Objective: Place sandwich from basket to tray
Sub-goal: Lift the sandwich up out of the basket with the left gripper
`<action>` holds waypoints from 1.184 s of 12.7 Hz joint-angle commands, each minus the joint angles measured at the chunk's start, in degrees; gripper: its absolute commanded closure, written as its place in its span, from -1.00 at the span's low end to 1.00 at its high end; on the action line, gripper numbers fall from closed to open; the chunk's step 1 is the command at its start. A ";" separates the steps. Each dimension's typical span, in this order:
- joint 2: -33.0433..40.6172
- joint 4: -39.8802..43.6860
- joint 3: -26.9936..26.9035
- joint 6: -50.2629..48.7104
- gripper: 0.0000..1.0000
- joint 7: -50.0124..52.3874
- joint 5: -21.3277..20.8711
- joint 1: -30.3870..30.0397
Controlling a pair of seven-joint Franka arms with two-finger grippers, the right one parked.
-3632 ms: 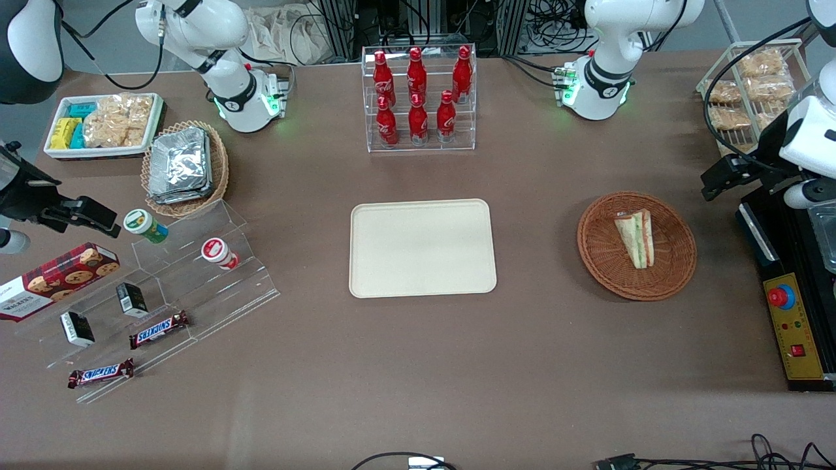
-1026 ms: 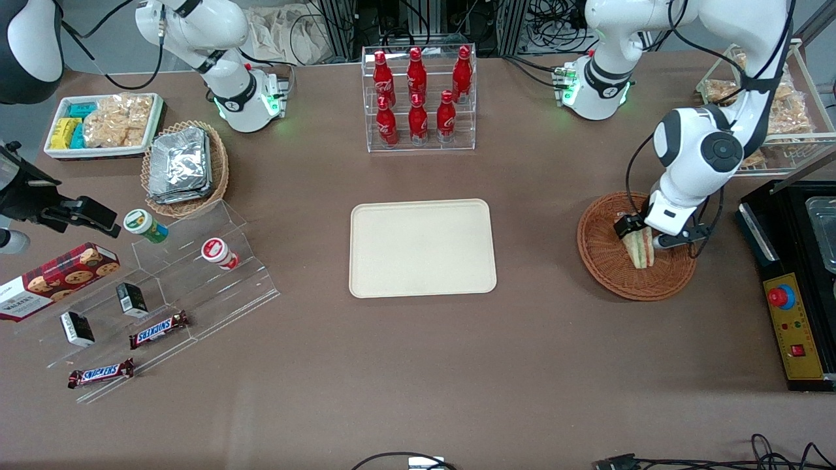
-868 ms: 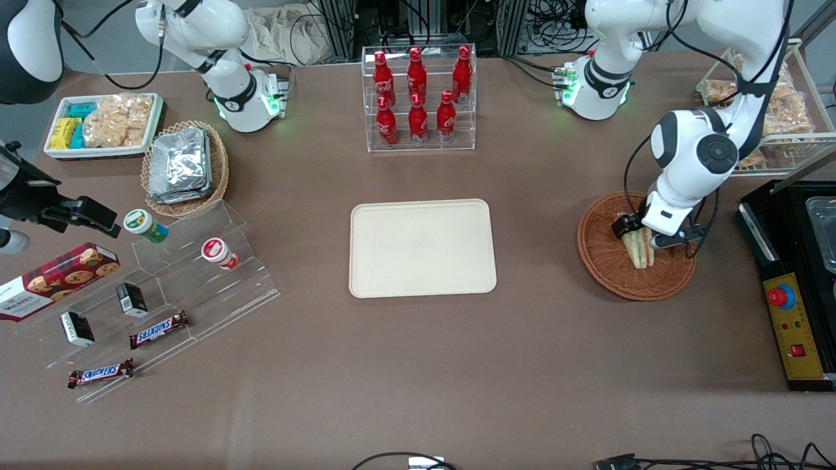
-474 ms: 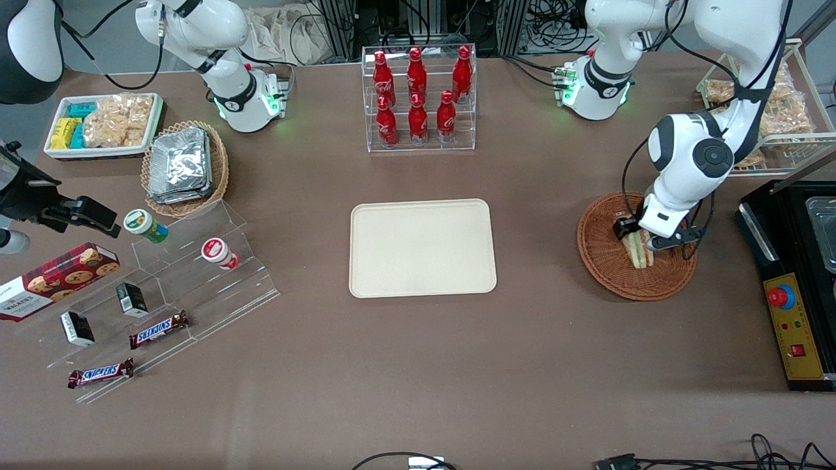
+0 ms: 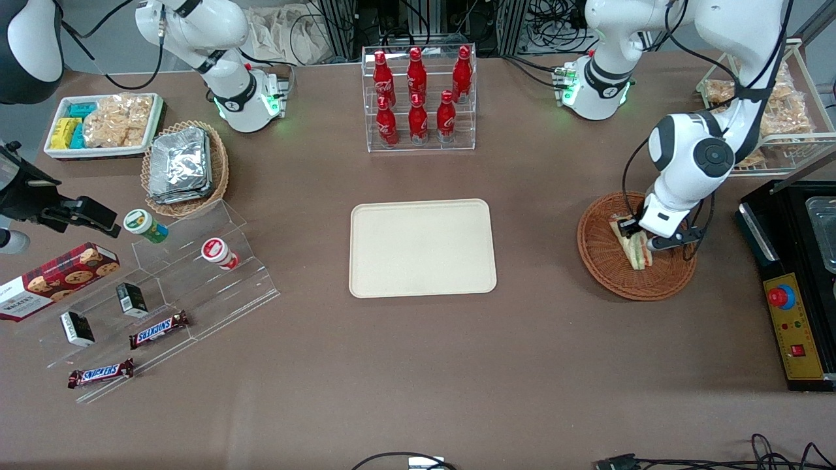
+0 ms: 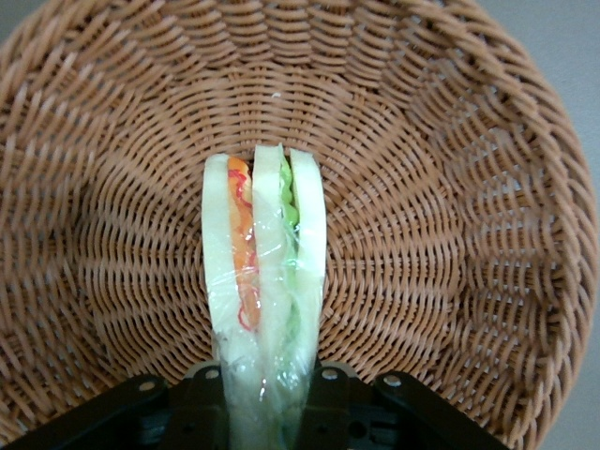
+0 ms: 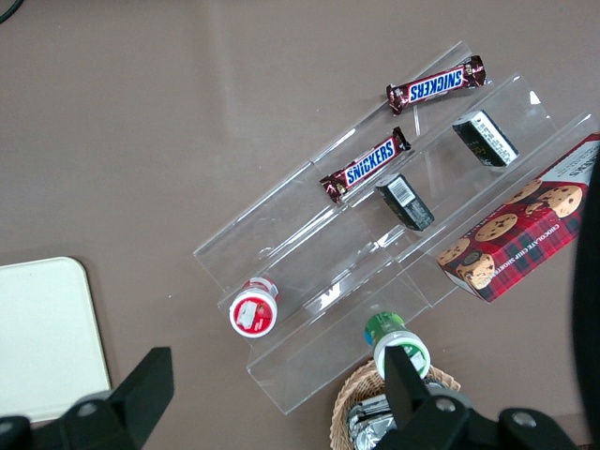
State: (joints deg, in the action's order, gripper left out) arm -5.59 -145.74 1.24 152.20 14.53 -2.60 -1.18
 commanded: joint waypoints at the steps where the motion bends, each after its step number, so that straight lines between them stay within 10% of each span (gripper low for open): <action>1: 5.66 1.76 -0.27 -7.15 0.59 -1.88 -0.65 -0.23; 9: 4.01 43.56 -0.18 -55.83 0.57 -8.38 -0.91 -0.32; 15: 0.40 59.60 0.43 -67.12 0.58 -11.81 -3.46 0.64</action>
State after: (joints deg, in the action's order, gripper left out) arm -3.18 -90.66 1.08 88.12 3.86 -5.28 -1.13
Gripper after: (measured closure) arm 0.784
